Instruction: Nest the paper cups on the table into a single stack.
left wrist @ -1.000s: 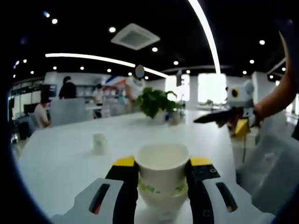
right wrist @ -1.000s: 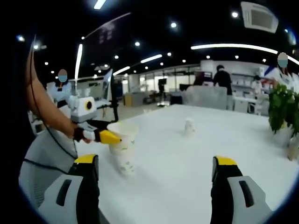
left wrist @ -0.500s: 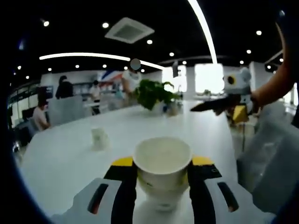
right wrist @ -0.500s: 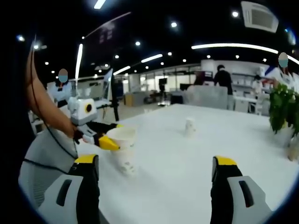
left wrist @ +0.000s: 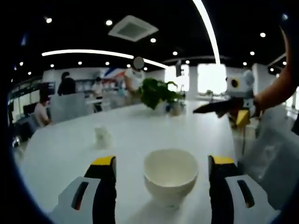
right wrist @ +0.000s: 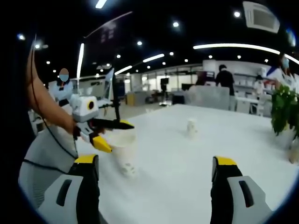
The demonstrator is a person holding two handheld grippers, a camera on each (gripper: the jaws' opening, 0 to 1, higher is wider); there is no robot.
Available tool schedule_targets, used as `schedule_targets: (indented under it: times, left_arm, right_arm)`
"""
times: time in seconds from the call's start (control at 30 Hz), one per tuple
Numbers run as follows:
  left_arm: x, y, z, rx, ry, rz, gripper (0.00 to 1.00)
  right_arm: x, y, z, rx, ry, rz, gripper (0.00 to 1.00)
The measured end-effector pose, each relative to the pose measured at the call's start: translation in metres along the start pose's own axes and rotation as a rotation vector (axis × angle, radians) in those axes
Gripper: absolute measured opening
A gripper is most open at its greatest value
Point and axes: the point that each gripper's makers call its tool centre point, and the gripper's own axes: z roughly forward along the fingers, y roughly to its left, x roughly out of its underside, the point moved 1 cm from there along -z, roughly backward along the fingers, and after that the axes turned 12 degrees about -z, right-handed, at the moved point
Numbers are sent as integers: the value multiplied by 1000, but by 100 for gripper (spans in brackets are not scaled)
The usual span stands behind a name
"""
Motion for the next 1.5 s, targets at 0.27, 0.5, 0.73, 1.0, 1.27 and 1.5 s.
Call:
schedule_targets:
  times: [0.27,0.5,0.73,1.0,1.27,1.5]
  left_arm:
    - [-36,14,-14,-12,-71,-53,97]
    - [-42,47,-42,-105,-30,-37,98]
    - [-45,76,-76,-184,-27,-20,98]
    - [-37,82,-110,-205,-29,-21,98]
    - [-28,91,-133,-259,-17,-44,98]
    - [-16,91,-146,-286,-7,-48,98]
  right_arm:
    - [-6,-7,4,2,-9,-13,99]
    - [-7,-10,7,-7,-2,-51,100]
    - [-6,-18,11,3,0,-53,100]
    - [-5,-35,17,36,-7,-46,100]
    - [5,-47,18,34,23,-66,100]
    - [21,-45,15,12,64,-61,100]
